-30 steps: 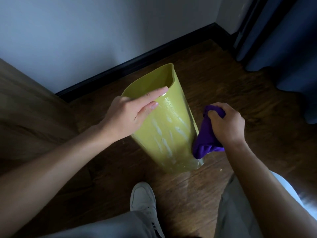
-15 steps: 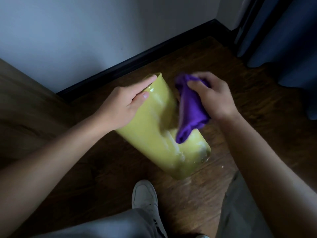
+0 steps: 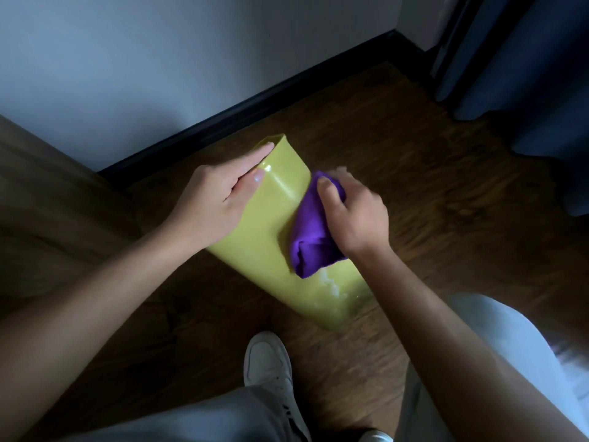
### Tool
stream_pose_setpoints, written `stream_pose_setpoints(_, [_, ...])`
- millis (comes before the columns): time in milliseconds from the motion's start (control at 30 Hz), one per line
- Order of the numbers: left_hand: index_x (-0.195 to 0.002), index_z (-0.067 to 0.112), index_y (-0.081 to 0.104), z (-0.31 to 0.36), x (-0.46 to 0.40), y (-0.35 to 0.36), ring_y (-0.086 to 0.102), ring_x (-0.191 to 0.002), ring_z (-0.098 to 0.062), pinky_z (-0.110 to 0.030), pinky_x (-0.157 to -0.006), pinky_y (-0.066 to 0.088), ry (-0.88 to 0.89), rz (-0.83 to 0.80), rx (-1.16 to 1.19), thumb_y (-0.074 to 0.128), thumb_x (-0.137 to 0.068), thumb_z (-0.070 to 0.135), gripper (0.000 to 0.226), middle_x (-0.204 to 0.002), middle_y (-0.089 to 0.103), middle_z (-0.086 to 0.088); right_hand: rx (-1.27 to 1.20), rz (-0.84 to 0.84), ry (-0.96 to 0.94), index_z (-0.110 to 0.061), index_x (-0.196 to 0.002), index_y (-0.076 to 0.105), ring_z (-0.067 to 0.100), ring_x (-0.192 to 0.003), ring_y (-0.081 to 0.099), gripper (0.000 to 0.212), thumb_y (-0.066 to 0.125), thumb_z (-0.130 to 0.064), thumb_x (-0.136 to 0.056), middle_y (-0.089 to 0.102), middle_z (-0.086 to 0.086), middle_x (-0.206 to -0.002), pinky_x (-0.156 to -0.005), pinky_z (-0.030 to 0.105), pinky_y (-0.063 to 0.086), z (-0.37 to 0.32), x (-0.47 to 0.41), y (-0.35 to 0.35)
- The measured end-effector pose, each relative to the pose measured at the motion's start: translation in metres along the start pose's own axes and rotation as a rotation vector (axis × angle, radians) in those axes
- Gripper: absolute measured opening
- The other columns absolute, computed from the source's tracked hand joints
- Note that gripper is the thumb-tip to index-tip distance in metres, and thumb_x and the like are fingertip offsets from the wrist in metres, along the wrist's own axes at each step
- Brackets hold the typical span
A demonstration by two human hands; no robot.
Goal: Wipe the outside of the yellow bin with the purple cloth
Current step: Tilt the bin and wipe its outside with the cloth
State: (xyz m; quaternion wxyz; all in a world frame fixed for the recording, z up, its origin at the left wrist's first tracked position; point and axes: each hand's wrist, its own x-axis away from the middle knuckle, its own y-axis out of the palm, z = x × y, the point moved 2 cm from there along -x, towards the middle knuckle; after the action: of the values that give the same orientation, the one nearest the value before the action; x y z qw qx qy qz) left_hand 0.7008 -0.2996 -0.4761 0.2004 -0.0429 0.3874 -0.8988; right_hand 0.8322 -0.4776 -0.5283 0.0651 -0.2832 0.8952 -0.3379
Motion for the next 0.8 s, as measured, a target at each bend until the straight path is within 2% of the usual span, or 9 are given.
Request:
stream_pose_setpoints(67, [-0.147,0.042,0.05,-0.004,0.0,-0.003,0.064,-0.092,-0.009,-0.035,-0.085,0.052,-0.045,0.012,0.043,0.047,-0.106,0.037,0.041,-0.119,0.073,0.005,0.033,-0.038,0.09,-0.027,-0.121,0.066,0.034,-0.102,0.066,0.047,0.035,-0.055,-0.098,0.074,0.007,-0.109,-0.087,0.041,0.053,0.023,0.006,-0.001])
stream_pose_setpoints(133, [-0.148,0.024,0.052,-0.006,-0.002,-0.009,0.064,-0.102,0.003,-0.027,-0.095,0.052,-0.062,0.04,0.034,0.049,-0.107,0.028,0.041,-0.127,0.063,0.023,0.035,-0.069,0.157,-0.026,-0.117,0.067,0.033,-0.095,0.066,0.045,0.036,-0.052,-0.098,0.073,0.007,-0.1,-0.086,0.041,0.054,0.04,0.01,0.0])
stream_pose_setpoints(233, [-0.146,0.017,0.054,-0.012,-0.005,-0.014,0.06,-0.117,0.011,-0.014,-0.106,0.045,-0.09,0.076,0.031,0.051,-0.107,0.021,0.039,-0.138,0.062,0.01,0.014,-0.097,0.223,-0.027,-0.118,0.067,0.028,-0.091,0.066,0.041,0.037,-0.049,-0.1,0.071,0.005,-0.098,-0.087,0.042,0.055,0.056,0.01,0.002])
stream_pose_setpoints(300, [-0.145,0.016,0.056,-0.017,-0.011,-0.017,0.058,-0.121,0.009,-0.009,-0.105,0.042,-0.116,0.099,0.037,0.052,-0.107,0.02,0.039,-0.14,0.063,0.004,0.021,-0.12,0.274,-0.029,-0.123,0.065,0.027,-0.094,0.065,0.041,0.037,-0.049,-0.101,0.069,0.004,-0.102,-0.087,0.041,0.054,0.064,0.009,0.002])
stream_pose_setpoints(367, [-0.144,0.016,0.058,-0.023,-0.014,-0.022,0.059,-0.119,0.007,-0.008,-0.103,0.042,-0.133,0.114,0.023,0.053,-0.107,0.02,0.038,-0.138,0.065,0.002,0.042,-0.162,0.339,-0.03,-0.125,0.064,0.026,-0.092,0.063,0.041,0.036,-0.049,-0.102,0.066,0.004,-0.101,-0.084,0.038,0.052,0.072,0.011,0.0])
stream_pose_setpoints(500, [-0.142,0.017,0.061,-0.03,-0.018,-0.028,0.061,-0.101,0.013,-0.003,-0.094,0.042,-0.153,0.132,-0.001,0.054,-0.106,0.02,0.037,-0.128,0.069,0.005,0.099,-0.219,0.468,-0.021,-0.118,0.067,0.021,-0.075,0.061,0.046,0.037,-0.053,-0.103,0.062,0.001,-0.083,-0.073,0.033,0.049,0.086,0.019,-0.001])
stream_pose_setpoints(633, [-0.141,0.016,0.061,-0.03,-0.017,-0.029,0.059,-0.108,0.02,-0.003,-0.098,0.04,-0.153,0.145,-0.011,0.054,-0.106,0.019,0.036,-0.134,0.067,0.004,0.231,-0.104,0.409,-0.027,-0.121,0.067,0.027,-0.082,0.063,0.04,0.048,-0.054,-0.098,0.065,0.004,-0.091,-0.075,0.036,0.052,0.077,0.012,-0.014])
stream_pose_setpoints(733, [-0.142,0.016,0.061,-0.029,-0.017,-0.028,0.061,-0.112,0.012,-0.004,-0.099,0.041,-0.178,0.146,0.003,0.053,-0.106,0.019,0.037,-0.135,0.067,0.004,-0.047,0.048,0.344,-0.025,-0.117,0.065,0.028,-0.088,0.069,0.034,0.054,-0.05,-0.096,0.069,0.003,-0.096,-0.078,0.044,0.061,0.059,0.003,-0.031])
stream_pose_setpoints(800, [-0.142,0.016,0.06,-0.026,-0.017,-0.026,0.06,-0.12,0.006,-0.008,-0.104,0.042,-0.18,0.134,0.013,0.053,-0.106,0.019,0.037,-0.138,0.065,0.004,-0.258,0.052,0.304,-0.028,-0.115,0.064,0.024,-0.088,0.07,0.032,0.057,-0.051,-0.094,0.07,0.002,-0.1,-0.079,0.044,0.062,0.034,-0.005,-0.035])
